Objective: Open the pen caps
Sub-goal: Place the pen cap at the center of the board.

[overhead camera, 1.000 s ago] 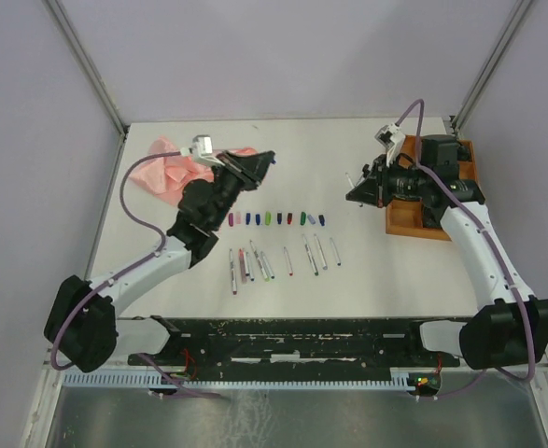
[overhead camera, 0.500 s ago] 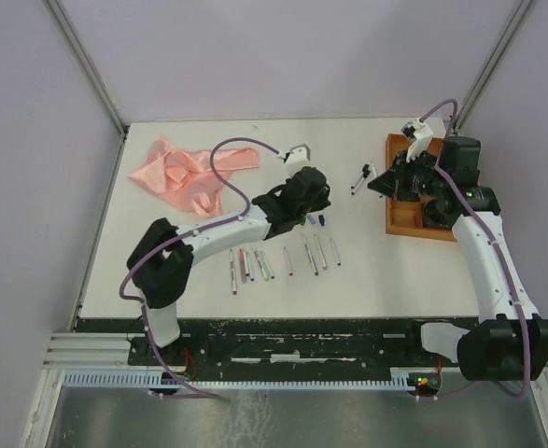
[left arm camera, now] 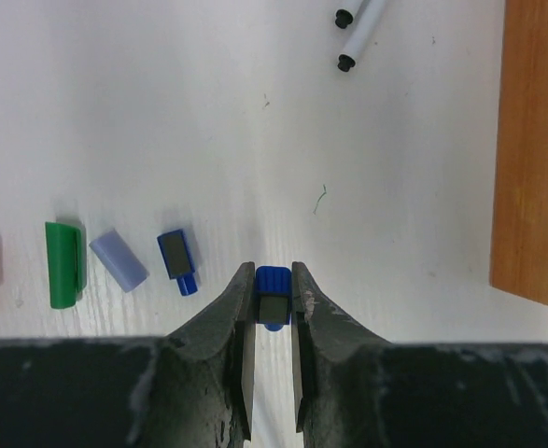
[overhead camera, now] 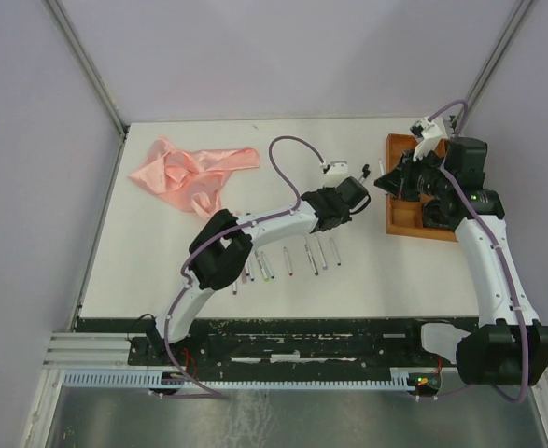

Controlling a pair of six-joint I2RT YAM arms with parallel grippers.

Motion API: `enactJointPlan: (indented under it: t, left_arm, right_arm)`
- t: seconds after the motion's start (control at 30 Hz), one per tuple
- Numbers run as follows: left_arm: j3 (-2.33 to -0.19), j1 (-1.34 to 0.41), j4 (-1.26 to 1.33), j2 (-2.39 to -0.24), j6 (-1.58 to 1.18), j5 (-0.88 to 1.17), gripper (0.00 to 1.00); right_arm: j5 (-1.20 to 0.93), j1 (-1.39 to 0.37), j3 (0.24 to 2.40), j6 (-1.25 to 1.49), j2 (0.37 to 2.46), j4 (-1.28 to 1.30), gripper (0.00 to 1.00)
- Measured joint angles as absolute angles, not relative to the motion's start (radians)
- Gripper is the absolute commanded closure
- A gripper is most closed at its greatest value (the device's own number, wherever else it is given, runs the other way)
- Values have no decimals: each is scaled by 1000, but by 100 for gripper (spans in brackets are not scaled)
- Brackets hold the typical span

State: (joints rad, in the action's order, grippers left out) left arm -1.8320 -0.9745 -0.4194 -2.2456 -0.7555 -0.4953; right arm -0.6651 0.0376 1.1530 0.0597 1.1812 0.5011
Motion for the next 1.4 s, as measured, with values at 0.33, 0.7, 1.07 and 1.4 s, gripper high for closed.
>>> enactJointPlan:
  t: [0.33, 0.7, 1.07, 1.4]
  left_arm:
    - [-1970, -972, -485, -2352, -717, -519, 95]
    - [-2004, -970, -532, -2429, -717, -526, 90]
    - [-2013, -963, -548, -2429, -717, -531, 69]
    - [-2017, -955, -549, -2429, -717, -521, 67]
  right_arm:
    - [-652, 49, 1151, 67, 1178, 489, 100]
    - [-652, 56, 1148, 74, 1177, 486, 100]
    - [-654, 62, 1147, 81, 1177, 485, 100]
    - [-655, 68, 1147, 84, 1177, 482, 100]
